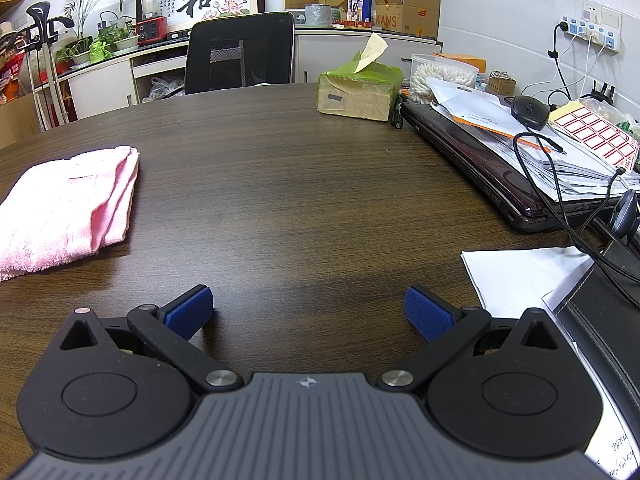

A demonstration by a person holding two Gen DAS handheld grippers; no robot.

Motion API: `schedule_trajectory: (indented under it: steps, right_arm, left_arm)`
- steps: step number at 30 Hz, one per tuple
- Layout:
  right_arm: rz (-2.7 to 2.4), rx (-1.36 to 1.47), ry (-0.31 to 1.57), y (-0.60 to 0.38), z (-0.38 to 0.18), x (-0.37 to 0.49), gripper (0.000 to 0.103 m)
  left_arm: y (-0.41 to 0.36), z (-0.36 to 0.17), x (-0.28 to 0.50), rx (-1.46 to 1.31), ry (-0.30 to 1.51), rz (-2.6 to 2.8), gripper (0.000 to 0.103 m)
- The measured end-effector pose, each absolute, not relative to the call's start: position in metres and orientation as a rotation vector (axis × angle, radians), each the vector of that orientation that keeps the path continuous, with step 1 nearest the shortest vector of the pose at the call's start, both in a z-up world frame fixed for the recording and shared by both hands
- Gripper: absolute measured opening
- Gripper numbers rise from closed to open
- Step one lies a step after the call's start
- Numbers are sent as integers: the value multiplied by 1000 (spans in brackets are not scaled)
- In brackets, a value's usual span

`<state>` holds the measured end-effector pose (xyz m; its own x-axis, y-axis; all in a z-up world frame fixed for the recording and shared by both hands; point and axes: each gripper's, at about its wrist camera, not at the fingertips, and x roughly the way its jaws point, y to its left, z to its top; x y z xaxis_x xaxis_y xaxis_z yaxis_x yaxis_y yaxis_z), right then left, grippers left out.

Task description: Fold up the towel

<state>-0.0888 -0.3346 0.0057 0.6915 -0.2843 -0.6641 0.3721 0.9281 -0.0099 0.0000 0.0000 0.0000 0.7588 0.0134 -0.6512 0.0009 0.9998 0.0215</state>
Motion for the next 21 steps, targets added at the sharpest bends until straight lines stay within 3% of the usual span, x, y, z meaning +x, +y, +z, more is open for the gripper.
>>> schedule_trajectory:
  steps: [21]
  right_arm:
    - [-392, 137, 722, -341, 6, -91, 103]
  left_arm:
    - [21, -7, 11, 34, 706, -29, 103]
